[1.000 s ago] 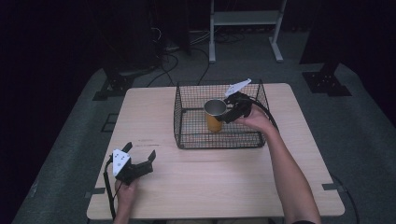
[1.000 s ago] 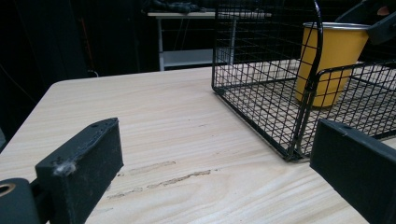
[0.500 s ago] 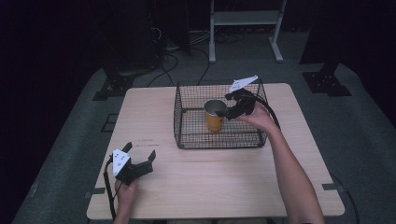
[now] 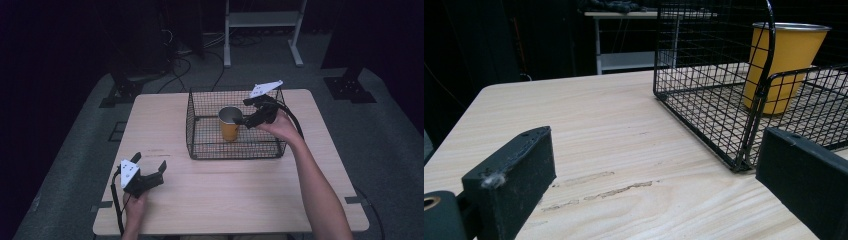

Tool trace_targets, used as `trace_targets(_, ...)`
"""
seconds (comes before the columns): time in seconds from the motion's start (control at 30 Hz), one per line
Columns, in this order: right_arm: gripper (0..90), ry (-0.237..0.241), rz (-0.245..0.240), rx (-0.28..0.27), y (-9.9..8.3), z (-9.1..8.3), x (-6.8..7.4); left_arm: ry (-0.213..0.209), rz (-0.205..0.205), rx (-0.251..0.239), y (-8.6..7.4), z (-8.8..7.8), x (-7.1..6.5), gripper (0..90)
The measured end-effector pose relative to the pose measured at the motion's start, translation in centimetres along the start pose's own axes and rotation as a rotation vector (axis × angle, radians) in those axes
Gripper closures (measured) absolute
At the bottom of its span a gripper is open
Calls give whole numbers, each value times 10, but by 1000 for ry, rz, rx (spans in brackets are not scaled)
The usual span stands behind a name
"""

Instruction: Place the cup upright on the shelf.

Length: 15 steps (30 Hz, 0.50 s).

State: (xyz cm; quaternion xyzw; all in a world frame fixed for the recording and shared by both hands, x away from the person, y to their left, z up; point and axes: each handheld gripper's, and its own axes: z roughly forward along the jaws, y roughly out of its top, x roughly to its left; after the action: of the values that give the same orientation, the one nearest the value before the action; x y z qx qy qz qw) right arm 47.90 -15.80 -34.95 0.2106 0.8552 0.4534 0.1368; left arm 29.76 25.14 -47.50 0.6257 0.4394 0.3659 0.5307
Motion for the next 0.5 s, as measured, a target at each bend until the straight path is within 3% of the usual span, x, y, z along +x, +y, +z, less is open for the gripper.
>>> trace_targets(0.5, 95, 30, 17, -39, 0, -18, 10, -9, 1, 4, 0, -1, -1, 20)
